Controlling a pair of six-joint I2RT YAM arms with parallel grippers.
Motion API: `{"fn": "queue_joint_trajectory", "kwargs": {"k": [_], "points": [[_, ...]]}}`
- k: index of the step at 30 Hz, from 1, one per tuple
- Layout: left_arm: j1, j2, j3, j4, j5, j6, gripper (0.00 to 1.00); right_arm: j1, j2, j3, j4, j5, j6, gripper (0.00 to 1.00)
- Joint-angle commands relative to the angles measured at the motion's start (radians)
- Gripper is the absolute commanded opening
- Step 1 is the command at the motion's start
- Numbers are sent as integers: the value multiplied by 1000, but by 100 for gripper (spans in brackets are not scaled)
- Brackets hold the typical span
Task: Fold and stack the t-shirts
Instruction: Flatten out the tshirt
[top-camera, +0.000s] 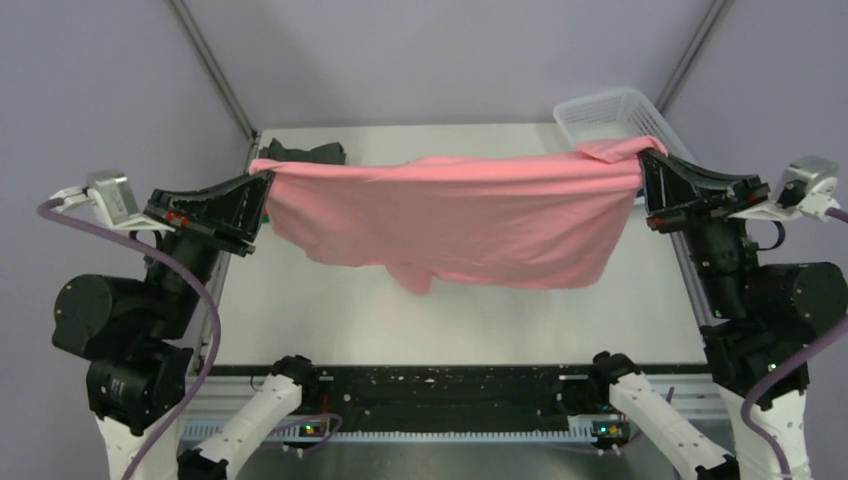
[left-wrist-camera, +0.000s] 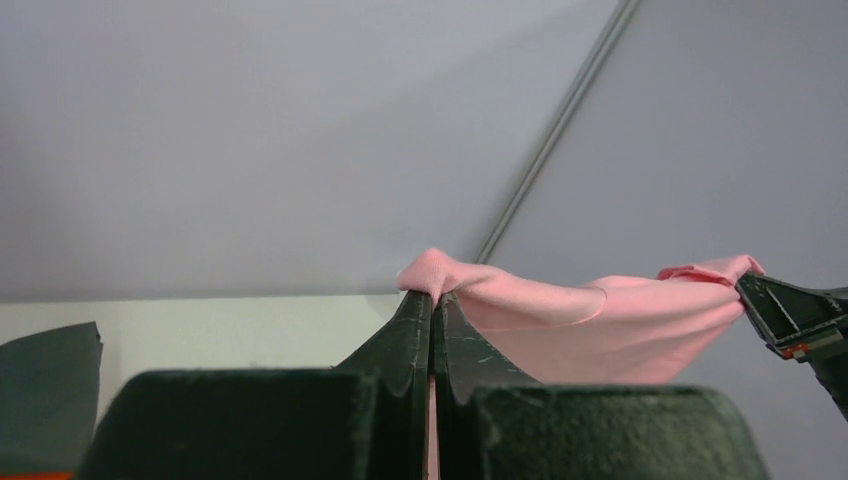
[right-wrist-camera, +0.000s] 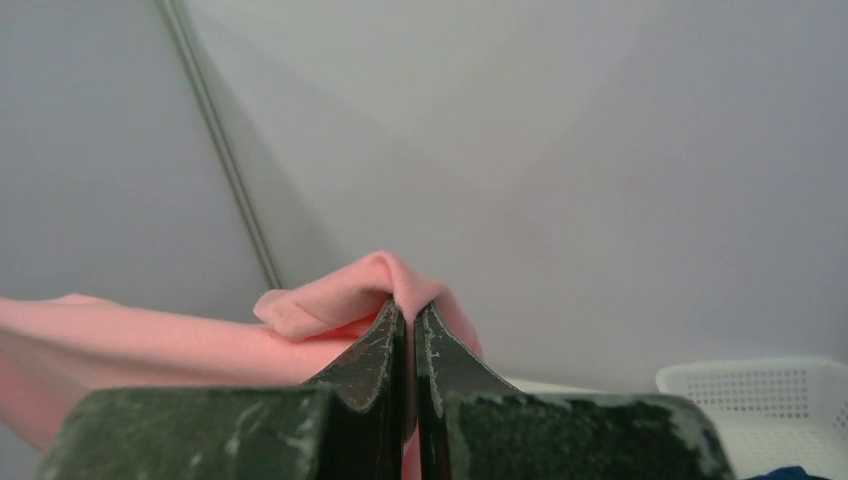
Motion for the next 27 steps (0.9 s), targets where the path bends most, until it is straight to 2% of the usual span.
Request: {"fn": "queue_joint_trajectory", "kwargs": {"k": [1, 7, 10, 14, 18, 20, 23, 24, 25, 26, 27], "points": [[0, 28, 81, 25, 67, 37, 0, -7, -5, 97, -108, -56, 56, 0], [-1, 125, 105, 29, -27, 69, 0, -7, -3, 41, -109, 58, 69, 0], [-1, 246, 74, 30, -160, 84, 0, -6, 49, -23, -108, 128, 69, 0], [17, 515, 29, 36, -393, 86, 0, -6, 196, -163, -68, 310, 87, 0], [91, 905, 58, 30, -387, 28, 0, -10, 434, -273, 52, 396, 111, 1], [120, 1071, 113, 30, -372, 1, 3, -17, 604, -280, 123, 385, 115, 6], [142, 1283, 248, -21, -355, -9, 44, -41, 882, -190, 166, 341, 112, 22], [143, 1337, 290, -36, -351, -6, 56, -49, 967, -145, 159, 331, 114, 32], [144, 1378, 326, -47, -348, -4, 73, -54, 1040, -91, 134, 321, 118, 48], [144, 1414, 353, -59, -342, -2, 94, -57, 1102, -42, 109, 311, 119, 59], [144, 1438, 377, -69, -334, 0, 98, -59, 1161, 13, 91, 310, 120, 67]]}}
